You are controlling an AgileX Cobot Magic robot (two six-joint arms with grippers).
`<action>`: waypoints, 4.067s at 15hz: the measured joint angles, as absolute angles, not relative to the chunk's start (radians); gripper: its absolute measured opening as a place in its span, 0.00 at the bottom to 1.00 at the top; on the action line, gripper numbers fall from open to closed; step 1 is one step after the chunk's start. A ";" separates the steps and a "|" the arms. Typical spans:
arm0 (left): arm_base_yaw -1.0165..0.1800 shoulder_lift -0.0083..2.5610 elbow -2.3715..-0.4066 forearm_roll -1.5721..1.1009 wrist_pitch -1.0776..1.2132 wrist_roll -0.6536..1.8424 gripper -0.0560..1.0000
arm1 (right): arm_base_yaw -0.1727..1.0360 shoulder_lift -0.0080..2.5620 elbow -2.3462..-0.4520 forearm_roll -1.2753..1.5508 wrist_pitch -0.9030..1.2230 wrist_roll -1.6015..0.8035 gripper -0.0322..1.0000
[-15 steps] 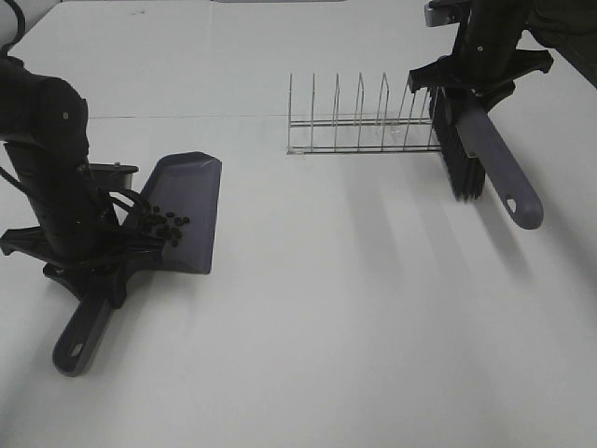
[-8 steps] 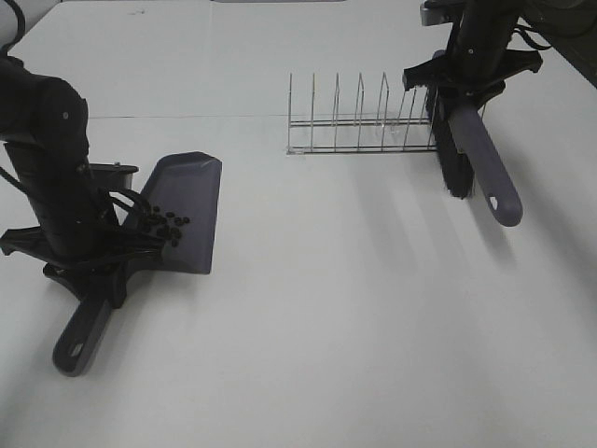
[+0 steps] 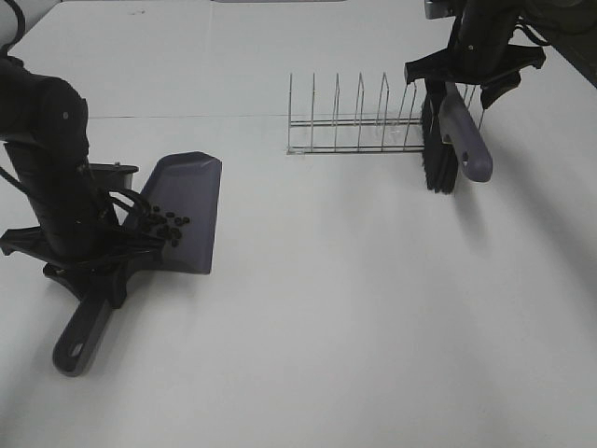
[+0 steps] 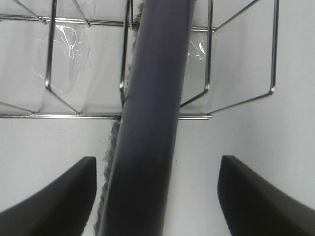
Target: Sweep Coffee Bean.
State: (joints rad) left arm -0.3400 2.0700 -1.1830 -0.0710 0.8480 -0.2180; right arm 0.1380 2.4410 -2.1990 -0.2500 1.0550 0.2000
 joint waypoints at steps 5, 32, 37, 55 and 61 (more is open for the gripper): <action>-0.346 2.043 -1.183 -0.113 0.840 -0.214 0.30 | 0.138 2.376 -2.199 -0.244 1.083 0.200 0.69; -0.469 1.516 -1.317 0.072 1.214 -0.218 0.66 | 0.138 1.790 -1.565 -0.057 1.217 0.074 0.69; -0.469 1.196 -1.106 0.075 1.217 -0.220 0.66 | 0.138 1.465 -1.122 -0.057 1.217 0.074 0.69; -0.469 0.171 -0.505 -0.008 1.063 -0.043 0.66 | 0.138 -0.004 -0.506 0.058 1.064 -0.101 0.69; -0.469 0.170 -0.499 -0.024 1.063 0.015 0.66 | 0.138 -0.005 -0.505 0.094 1.065 -0.144 0.69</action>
State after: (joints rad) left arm -0.4690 0.1700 -0.4990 -0.0240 1.0630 0.0150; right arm 0.1380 -0.0050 -0.5050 0.0940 1.0650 -0.1440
